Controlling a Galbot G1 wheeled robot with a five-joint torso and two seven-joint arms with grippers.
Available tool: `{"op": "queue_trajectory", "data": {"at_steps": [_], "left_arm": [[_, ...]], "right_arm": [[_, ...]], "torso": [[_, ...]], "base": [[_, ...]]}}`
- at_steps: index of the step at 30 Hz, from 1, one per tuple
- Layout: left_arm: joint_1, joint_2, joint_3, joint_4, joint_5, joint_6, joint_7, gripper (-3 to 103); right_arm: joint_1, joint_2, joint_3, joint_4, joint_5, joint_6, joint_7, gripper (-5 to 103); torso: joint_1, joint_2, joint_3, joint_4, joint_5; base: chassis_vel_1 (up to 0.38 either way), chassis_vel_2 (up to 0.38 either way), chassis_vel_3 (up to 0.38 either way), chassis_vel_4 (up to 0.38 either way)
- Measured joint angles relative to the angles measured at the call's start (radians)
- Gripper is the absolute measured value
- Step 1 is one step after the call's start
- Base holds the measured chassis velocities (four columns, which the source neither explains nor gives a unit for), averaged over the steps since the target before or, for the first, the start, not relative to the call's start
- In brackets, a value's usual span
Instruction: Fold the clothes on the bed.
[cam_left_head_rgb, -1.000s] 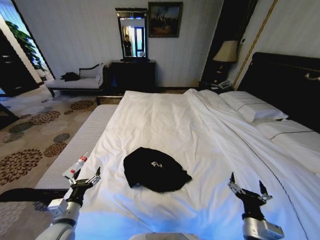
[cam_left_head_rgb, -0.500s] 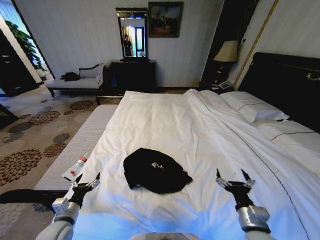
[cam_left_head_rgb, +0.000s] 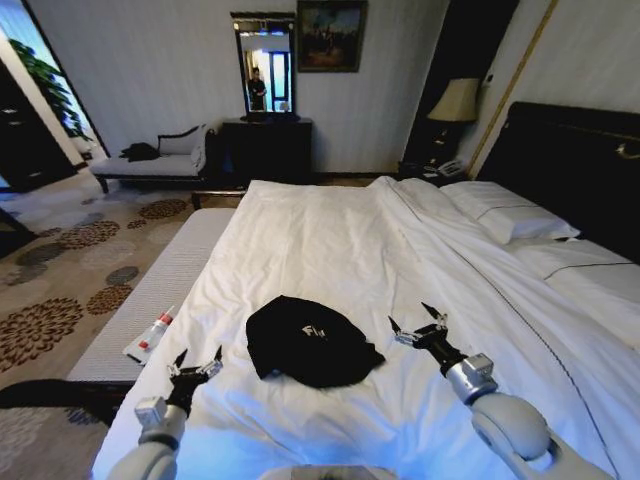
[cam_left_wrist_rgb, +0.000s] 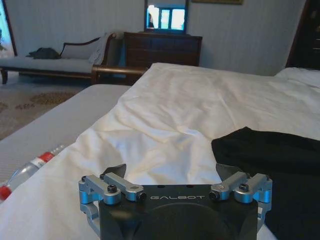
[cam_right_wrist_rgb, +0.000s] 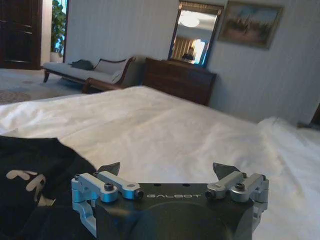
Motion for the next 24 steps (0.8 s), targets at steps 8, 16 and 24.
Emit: {"op": "queue_trajectory", "data": {"at_steps": [8, 16, 24], "left_arm": [[-0.017, 0.022, -0.005, -0.013, 0.003, 0.006, -0.005, 100], [0.009, 0.021, -0.026, -0.022, 0.006, 0.006, 0.003, 100], [0.007, 0.047, -0.035, -0.040, -0.027, 0.018, -0.007, 100]], "right_arm": [[0.233, -0.075, -0.143, -0.134, 0.101, -0.035, -0.017, 100], [0.406, -0.098, -0.309, -0.210, 0.158, -0.050, -0.024, 100], [0.649, -0.019, -0.570, -0.286, 0.182, -0.074, -0.022, 100]], "torso": [[0.000, 0.000, 0.000, -0.0005, -0.0006], [0.000, 0.000, 0.000, -0.0003, -0.0003], [0.000, 0.000, 0.000, -0.0003, -0.0002]], "base": [[0.000, 0.000, 0.000, 0.000], [0.000, 0.000, 0.000, 0.000], [0.000, 0.000, 0.000, 0.000]]}}
